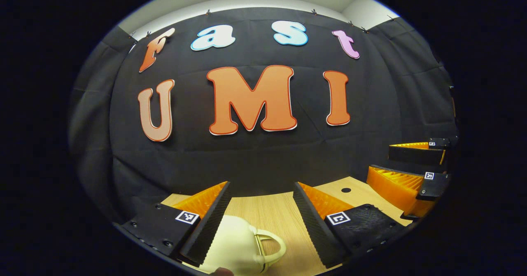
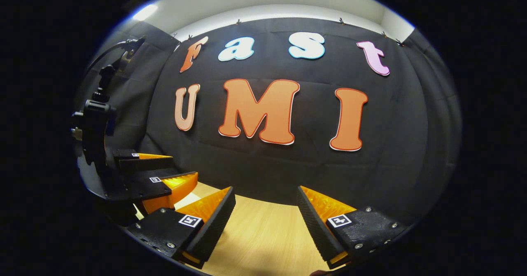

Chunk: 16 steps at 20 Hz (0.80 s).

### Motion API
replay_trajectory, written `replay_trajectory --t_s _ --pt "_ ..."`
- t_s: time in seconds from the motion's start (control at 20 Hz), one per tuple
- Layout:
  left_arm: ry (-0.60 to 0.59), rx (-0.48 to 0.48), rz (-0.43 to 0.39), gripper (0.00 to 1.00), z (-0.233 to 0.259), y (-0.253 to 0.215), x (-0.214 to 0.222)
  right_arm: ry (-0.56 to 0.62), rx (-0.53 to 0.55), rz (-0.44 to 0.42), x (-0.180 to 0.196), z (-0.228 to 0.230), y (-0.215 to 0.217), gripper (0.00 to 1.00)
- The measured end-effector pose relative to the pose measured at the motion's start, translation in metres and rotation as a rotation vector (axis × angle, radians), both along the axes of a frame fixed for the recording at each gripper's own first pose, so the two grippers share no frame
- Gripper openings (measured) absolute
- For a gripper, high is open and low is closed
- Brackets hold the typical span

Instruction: First open the suitcase, pack the skin care products into it, and then close the suitcase.

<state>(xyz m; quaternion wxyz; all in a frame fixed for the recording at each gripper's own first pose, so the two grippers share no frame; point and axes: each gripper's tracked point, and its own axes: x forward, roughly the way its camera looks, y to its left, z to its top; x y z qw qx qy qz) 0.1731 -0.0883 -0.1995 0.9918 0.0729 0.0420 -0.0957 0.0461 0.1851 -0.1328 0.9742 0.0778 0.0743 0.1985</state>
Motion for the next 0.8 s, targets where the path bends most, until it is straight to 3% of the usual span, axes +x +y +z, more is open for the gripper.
replay_trajectory --t_s 0.25,0.5,0.8 --pt "0.01 -0.069 0.046 0.96 0.014 0.016 -0.005 0.009 0.009 -0.041 0.003 0.004 -0.004 0.96" --pt "0.001 -0.071 -0.003 0.96 0.021 0.035 -0.017 0.01 0.02 -0.163 -0.004 0.021 -0.012 0.94" --pt "-0.04 -0.058 -0.052 0.96 0.025 0.042 -0.029 0.039 -0.037 -0.229 -0.009 0.023 -0.015 0.98"
